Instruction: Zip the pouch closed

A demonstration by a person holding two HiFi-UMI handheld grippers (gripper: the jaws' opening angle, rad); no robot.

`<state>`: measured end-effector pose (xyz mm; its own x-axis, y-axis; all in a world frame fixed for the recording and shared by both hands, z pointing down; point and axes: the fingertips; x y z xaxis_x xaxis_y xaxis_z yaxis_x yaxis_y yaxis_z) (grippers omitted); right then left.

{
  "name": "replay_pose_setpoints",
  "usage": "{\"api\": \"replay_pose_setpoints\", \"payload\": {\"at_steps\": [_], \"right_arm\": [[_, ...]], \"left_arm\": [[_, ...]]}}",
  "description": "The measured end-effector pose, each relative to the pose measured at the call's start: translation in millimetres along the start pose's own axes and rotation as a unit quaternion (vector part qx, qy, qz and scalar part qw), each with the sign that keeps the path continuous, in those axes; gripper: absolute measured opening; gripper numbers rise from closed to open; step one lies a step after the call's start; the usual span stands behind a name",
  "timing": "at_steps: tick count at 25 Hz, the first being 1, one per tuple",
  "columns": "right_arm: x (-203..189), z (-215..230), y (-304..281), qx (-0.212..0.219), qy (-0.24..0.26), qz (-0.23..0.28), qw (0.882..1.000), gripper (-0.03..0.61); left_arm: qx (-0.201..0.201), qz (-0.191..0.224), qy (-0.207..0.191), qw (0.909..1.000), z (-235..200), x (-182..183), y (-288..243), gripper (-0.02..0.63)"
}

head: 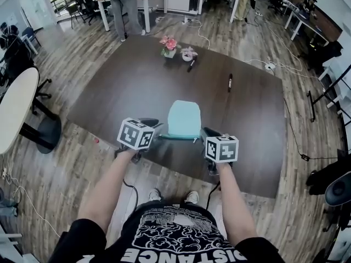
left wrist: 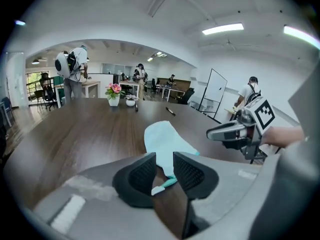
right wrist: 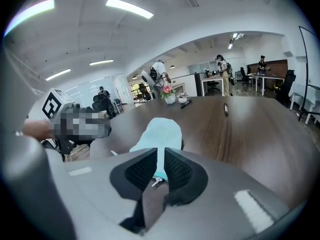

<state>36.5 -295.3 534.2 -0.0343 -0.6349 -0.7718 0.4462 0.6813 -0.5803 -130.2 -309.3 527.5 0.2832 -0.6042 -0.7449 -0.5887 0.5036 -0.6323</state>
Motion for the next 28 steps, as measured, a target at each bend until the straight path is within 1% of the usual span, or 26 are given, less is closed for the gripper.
{"api": "replay_pose_setpoints", "payload": {"at_steps": [6, 10, 12, 16, 20, 24, 28], "right_arm": [[42.1, 0.4, 15.7, -0.005, 0.016, 0.043, 0.999, 0.041], [70.4, -1.0, 29.2, -0.009, 0.030, 0.075, 0.997, 0.041], [83.8, -4.7, 36.9, -0.010, 0.039, 0.091, 0.995, 0.040], [108.2, -11.9, 52.9, -0.014, 0.054, 0.128, 0.990, 0.023], [130.7, -16.9, 66.9, -0.023, 0.064, 0.166, 0.984, 0.000], [140.8, -22.9, 77.1, -0.027, 0.084, 0.184, 0.979, 0.000], [147.1, -25.9, 84.1, -0.033, 0.097, 0.196, 0.975, 0.000]], "left_arm": [[0.008, 0.059, -0.009, 0.9982, 5.2, 46.5, 14.8, 0.117], [0.017, 0.104, -0.004, 0.9944, 9.3, 76.2, 27.2, 0.117], [0.020, 0.122, -0.009, 0.9923, 13.2, 88.2, 35.4, 0.117], [0.030, 0.139, -0.030, 0.9893, 15.5, 102.2, 48.8, 0.101], [0.039, 0.162, -0.033, 0.9855, 11.1, 114.7, 59.1, 0.073], [0.051, 0.188, -0.043, 0.9800, 12.9, 125.9, 72.0, 0.038], [0.058, 0.197, -0.058, 0.9770, 14.2, 130.7, 77.8, 0.005]]}}
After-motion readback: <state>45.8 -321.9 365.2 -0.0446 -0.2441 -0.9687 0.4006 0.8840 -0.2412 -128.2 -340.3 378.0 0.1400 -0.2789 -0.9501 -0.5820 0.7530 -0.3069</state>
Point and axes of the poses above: the fingertips, and each gripper's own axes: y backward along the fingers, z to its right, x out of its top, and after that the axes turned 1 degree about x, right-handed
